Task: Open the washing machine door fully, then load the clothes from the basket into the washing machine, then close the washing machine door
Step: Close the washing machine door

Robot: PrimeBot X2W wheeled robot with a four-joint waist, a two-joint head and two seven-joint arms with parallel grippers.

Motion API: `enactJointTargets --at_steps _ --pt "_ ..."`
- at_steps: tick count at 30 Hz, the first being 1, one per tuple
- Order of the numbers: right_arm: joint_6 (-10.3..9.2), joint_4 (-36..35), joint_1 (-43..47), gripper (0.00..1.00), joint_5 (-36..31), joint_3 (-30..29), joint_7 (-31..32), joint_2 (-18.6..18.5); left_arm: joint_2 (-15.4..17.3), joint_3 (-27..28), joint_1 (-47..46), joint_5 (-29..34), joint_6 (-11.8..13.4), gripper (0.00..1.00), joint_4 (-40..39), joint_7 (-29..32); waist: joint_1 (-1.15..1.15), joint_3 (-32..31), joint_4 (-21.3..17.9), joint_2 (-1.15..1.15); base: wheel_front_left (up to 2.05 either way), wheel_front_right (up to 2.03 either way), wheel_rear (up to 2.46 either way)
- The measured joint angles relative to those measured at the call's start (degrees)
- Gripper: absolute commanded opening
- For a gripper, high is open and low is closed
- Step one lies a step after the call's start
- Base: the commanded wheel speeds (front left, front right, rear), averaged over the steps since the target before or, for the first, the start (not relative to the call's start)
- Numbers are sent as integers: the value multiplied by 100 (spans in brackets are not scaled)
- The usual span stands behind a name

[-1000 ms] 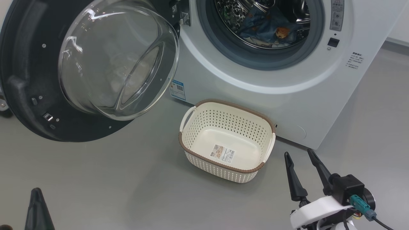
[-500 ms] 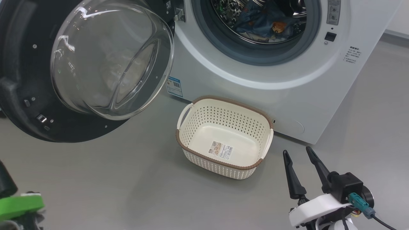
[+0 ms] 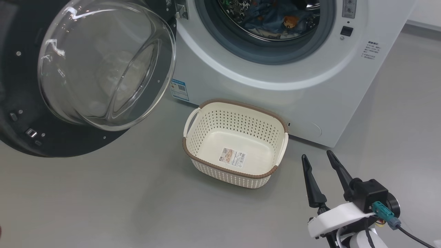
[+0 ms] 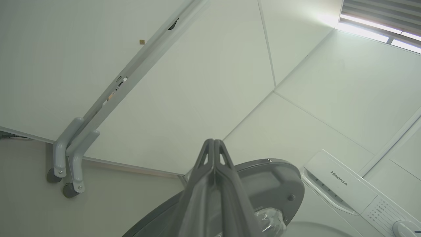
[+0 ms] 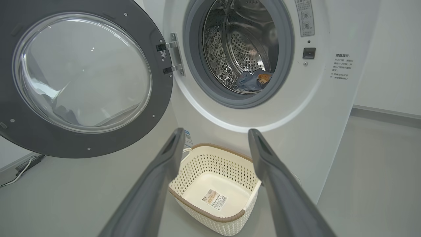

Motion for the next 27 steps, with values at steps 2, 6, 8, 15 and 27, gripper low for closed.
enactJointTargets --at_steps 2,6,8,15,27 --pt "0 13 -7 100 1 19 0 1 105 131 -201 -271 0 0 133 156 0 27 -39 0 0 0 0" --pt "1 31 -70 100 1 55 0 2 394 453 -562 -799 0 0 375 448 0 79 -121 0 0 0 0" --pt "1 33 -109 100 2 59 0 2 522 586 -703 -1072 0 0 530 636 0 105 -165 0 0 0 0" --pt "1 54 -175 100 3 60 0 0 563 1014 -1085 -2019 138 0 1100 1089 0 190 -299 0 0 0 0" --pt "0 43 -310 100 -4 76 62 -26 890 1477 -1447 -2533 491 0 1780 1621 0 426 -495 0 0 0 0"
